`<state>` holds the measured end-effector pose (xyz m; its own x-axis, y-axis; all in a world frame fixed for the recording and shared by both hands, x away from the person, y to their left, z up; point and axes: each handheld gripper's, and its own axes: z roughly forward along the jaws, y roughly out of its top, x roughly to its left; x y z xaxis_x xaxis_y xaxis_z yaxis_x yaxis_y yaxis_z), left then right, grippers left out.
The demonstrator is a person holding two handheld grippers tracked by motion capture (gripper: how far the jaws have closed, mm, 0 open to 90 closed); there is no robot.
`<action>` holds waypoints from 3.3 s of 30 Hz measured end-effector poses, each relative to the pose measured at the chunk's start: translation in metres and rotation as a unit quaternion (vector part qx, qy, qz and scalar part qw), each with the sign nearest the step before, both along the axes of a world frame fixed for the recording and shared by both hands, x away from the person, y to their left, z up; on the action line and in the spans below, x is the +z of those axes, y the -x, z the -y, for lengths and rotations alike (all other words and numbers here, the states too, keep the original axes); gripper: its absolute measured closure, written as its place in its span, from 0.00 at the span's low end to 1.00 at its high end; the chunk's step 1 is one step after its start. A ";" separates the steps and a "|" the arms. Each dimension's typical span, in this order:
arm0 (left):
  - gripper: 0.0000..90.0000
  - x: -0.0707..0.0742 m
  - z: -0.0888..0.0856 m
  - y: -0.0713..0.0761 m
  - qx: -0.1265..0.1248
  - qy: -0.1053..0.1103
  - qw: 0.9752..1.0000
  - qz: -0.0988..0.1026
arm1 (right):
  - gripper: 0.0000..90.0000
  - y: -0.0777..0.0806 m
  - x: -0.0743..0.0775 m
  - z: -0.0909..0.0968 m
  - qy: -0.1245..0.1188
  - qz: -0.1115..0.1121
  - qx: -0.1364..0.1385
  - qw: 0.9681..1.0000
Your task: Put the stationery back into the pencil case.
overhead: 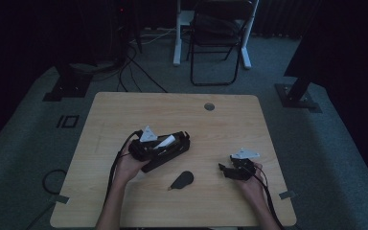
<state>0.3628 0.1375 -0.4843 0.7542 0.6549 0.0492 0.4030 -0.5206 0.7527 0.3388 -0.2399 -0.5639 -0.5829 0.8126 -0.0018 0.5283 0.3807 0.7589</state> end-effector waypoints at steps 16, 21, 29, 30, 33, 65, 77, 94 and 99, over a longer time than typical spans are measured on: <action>0.79 -0.009 0.005 -0.005 -0.012 -0.010 1.000 -0.026 | 0.39 0.000 0.000 0.000 0.000 0.000 0.000 1.000; 0.79 -0.011 0.005 -0.006 -0.013 -0.010 0.999 -0.035 | 0.39 0.000 0.000 0.000 0.000 0.000 0.000 1.000; 0.78 -0.014 0.006 -0.008 -0.015 -0.013 0.999 -0.045 | 0.39 0.000 0.000 0.000 0.000 0.000 0.000 1.000; 0.78 -0.014 0.006 -0.008 -0.016 -0.014 0.999 -0.047 | 0.39 0.000 0.000 0.000 0.000 0.000 0.000 1.000; 0.78 -0.015 0.007 -0.009 -0.018 -0.017 0.998 -0.051 | 0.39 0.000 0.000 0.000 0.000 0.000 0.000 1.000; 0.67 0.000 0.008 0.004 -0.019 0.009 1.000 -0.005 | 0.39 0.000 0.000 0.000 0.001 0.000 0.002 1.000; 0.65 0.015 0.014 0.018 -0.030 0.024 0.999 0.026 | 0.39 0.000 0.000 0.000 0.000 0.000 0.001 1.000; 0.65 0.008 0.034 0.039 -0.071 0.015 0.997 0.018 | 0.39 0.000 0.000 0.000 0.001 0.000 0.002 1.000; 0.65 0.002 0.034 0.043 -0.073 0.014 0.997 0.009 | 0.39 0.000 0.000 0.000 0.001 0.000 0.002 1.000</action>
